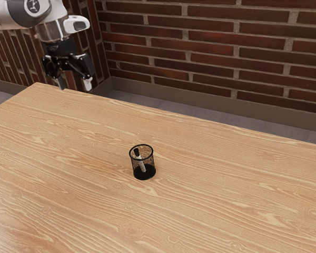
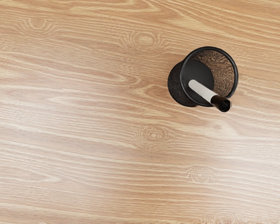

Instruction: Take the marker out of the pen holder and place it to the left of the pen holder.

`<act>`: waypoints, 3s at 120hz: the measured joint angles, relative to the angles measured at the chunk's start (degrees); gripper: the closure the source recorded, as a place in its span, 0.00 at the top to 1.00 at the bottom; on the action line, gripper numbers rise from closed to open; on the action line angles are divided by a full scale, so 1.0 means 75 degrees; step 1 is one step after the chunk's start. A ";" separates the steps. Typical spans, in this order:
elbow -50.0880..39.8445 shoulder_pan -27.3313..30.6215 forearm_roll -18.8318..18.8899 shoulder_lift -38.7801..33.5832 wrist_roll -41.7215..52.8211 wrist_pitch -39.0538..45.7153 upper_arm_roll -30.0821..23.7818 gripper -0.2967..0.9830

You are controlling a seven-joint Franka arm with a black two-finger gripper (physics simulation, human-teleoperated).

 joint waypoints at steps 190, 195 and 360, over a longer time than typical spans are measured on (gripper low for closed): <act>0.1016 -0.0570 -0.0448 0.4244 0.0565 0.0626 -0.0791 0.60; 0.1254 -0.0577 -0.0447 0.4403 0.0447 0.0388 -0.0787 0.59; 0.2909 -0.0482 -0.0462 0.5456 -0.0947 -0.0431 -0.0385 0.22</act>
